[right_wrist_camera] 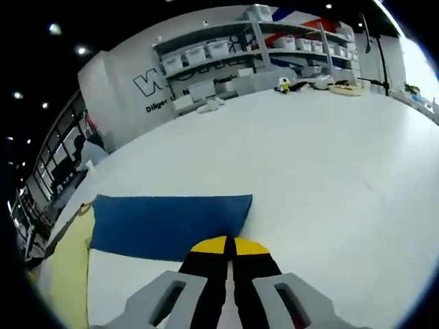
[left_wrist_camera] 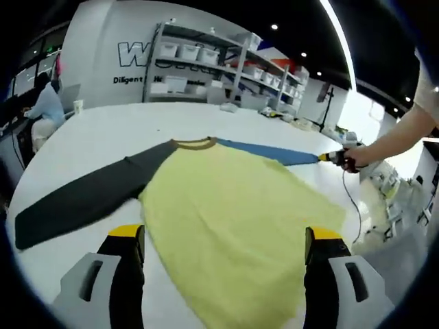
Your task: Fold the garment on the visible template until the final outline fits inside the template.
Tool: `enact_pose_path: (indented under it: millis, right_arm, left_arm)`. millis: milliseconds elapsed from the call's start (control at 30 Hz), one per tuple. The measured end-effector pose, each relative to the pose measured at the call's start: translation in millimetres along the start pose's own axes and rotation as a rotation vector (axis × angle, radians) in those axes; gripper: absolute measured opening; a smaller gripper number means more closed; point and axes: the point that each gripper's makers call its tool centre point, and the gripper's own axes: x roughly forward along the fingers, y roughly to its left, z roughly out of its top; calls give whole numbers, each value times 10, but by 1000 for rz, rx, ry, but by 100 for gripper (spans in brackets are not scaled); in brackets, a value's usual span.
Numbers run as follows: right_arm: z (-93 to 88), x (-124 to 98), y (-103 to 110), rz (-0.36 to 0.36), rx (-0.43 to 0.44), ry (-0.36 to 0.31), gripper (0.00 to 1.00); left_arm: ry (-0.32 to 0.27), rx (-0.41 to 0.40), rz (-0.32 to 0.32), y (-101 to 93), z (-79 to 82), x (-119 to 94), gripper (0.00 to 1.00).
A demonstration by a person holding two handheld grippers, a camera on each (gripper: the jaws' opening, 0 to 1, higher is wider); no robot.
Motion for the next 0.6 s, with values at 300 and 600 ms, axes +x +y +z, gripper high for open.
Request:
enact_pose_path:
  millis: [300,600]
  right_arm:
    - [454,-102,230,30,-85,-82,0]
    - [1019,-169,855,132,-197,-193,0]
  left_arm:
    - [17,17,-11,-174,-114,-38,99]
    - [-12,0,-3,-290,-137,-100,99]
